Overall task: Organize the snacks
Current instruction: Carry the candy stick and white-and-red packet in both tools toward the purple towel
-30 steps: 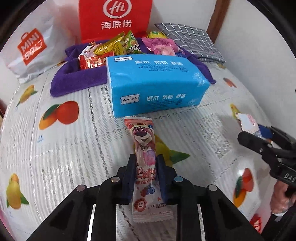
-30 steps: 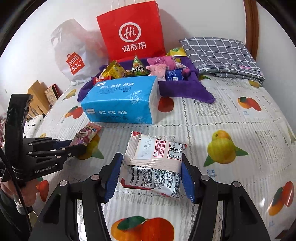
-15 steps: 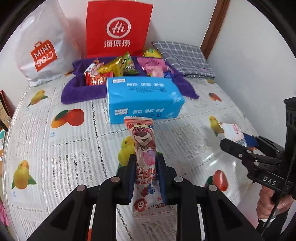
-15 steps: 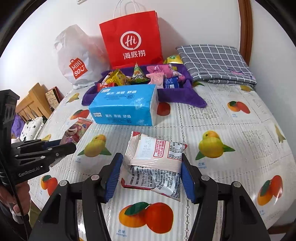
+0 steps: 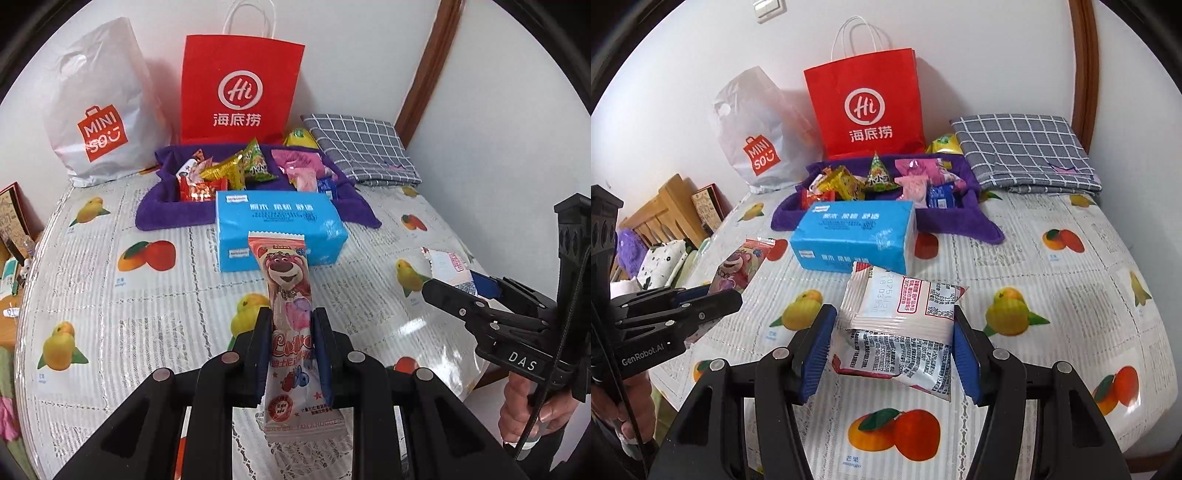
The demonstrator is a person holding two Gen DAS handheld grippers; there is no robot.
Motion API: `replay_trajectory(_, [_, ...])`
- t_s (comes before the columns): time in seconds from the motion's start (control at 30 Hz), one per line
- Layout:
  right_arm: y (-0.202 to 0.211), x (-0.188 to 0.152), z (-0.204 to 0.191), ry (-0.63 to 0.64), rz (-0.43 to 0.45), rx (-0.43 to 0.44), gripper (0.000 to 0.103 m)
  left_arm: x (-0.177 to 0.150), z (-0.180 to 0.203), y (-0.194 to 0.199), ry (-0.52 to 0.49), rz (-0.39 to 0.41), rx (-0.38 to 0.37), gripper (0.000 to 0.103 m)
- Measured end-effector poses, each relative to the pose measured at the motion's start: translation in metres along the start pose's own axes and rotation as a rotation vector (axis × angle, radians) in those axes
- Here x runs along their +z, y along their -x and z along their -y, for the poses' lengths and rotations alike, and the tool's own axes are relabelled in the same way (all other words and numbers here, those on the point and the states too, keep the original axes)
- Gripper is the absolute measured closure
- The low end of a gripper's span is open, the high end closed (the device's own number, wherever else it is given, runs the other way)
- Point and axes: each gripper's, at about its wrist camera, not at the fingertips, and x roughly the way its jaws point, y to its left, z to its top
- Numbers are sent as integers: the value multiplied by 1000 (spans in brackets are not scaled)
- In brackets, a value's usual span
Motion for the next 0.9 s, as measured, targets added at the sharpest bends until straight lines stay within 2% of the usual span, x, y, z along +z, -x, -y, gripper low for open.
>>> replay_trajectory(0.17, [-7, 19, -1, 12, 0, 7, 43, 14, -7, 1, 16, 7, 7, 82])
replay_trajectory(0.53, [-28, 84, -1, 35, 36, 49, 43, 72, -28, -7, 43, 50, 22, 82])
replay_trajectory(0.9, [-58, 153, -4, 63, 80, 33, 43, 124, -50, -30, 59, 50, 36, 82])
